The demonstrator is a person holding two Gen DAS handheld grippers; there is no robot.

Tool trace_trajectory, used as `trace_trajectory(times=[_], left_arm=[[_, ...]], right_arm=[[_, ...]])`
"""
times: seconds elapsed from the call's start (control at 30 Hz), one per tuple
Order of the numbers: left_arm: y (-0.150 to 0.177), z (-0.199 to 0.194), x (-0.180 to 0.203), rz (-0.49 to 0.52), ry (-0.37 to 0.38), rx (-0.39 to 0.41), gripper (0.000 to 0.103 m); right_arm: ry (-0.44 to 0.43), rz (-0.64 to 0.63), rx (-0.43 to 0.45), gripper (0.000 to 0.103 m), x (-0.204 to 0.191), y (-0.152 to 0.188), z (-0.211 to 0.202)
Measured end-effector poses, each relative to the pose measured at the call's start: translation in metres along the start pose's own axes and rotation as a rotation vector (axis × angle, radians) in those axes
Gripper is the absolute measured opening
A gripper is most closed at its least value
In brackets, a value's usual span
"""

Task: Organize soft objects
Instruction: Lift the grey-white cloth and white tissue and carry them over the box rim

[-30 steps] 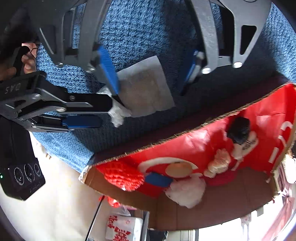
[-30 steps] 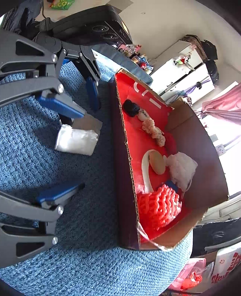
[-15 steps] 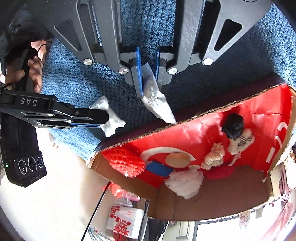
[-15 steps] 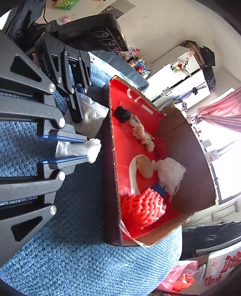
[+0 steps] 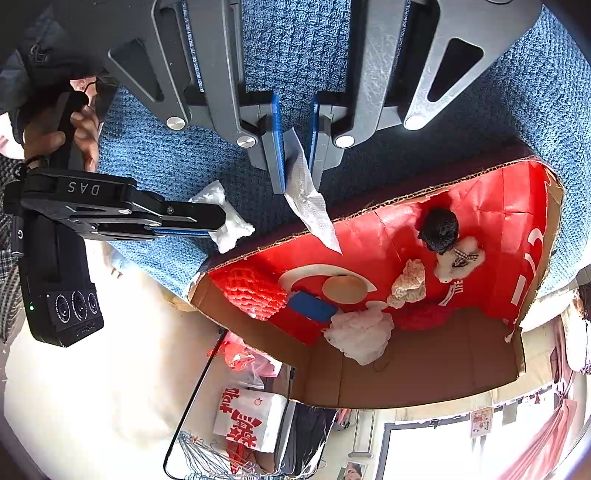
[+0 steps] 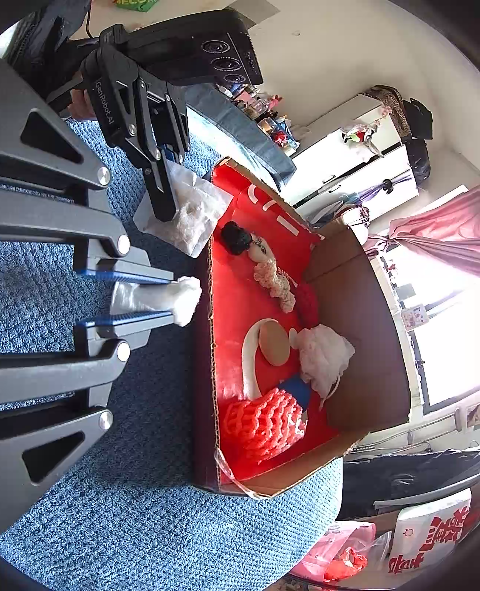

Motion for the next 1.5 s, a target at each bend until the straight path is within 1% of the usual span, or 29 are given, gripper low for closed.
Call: trace_trajectory(times=[0.3, 0.53, 0.7, 0.8, 0.93, 1.0, 1.13, 1.33, 1.37, 1.43, 1.5], left_arm=[[-0.011, -0.007, -0.005, -0.009, 0.002, 0.024, 0.010], [-0.035, 0.004, -0.015, -0.008, 0.011, 0.029, 0.010], [-0.046, 0.016, -0.023, -0.015, 0.017, 0.010, 0.010], [-0.043, 0.013, -0.023, -0.017, 0.031, 0.016, 0.010], [-0.030, 0.008, -0.022, -0.041, 0.044, 0.018, 0.011], [-0.023, 0.006, -0.021, -0.053, 0.056, 0.013, 0.011], [-0.012, 0.003, -0.013, -0.050, 0.066, 0.003, 0.011], [0.008, 0.005, -0.006, -0.045, 0.049, -0.024, 0.011], [0.011, 0.006, -0.005, -0.051, 0.048, -0.030, 0.011], [0.016, 0.008, -0.005, -0.056, 0.045, -0.039, 0.011], [0.021, 0.009, -0.005, -0.057, 0.035, -0.048, 0.011]], right_arm=[[0.019, -0.039, 0.029, 0.017, -0.006, -0.022, 0.000], [0.062, -0.071, 0.036, 0.017, -0.002, -0.048, 0.018], [0.049, -0.073, 0.045, 0.017, 0.000, -0.058, 0.021], [0.040, -0.066, 0.042, 0.017, 0.002, -0.053, 0.018], [0.026, -0.046, 0.034, 0.017, 0.003, -0.041, 0.010], [0.019, -0.038, 0.030, 0.020, 0.002, -0.034, 0.006], [0.045, -0.046, 0.012, 0.022, 0.001, -0.016, 0.001], [0.090, -0.044, -0.054, 0.022, 0.007, 0.015, 0.011], [0.095, -0.043, -0.061, 0.023, 0.009, 0.019, 0.012], [0.112, -0.048, -0.066, 0.028, 0.009, 0.024, 0.013], [0.142, -0.073, -0.060, 0.036, 0.009, 0.026, 0.012]])
Point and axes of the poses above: each gripper's, at about its wrist camera, not at the fingertips, and z roughly the way its jaws point, x to its right, y to its underside, the point moved 5 cm from there along z, roughly the way its jaws point, and after that the axes turned 5 degrees about x, right-handed, at the moved point
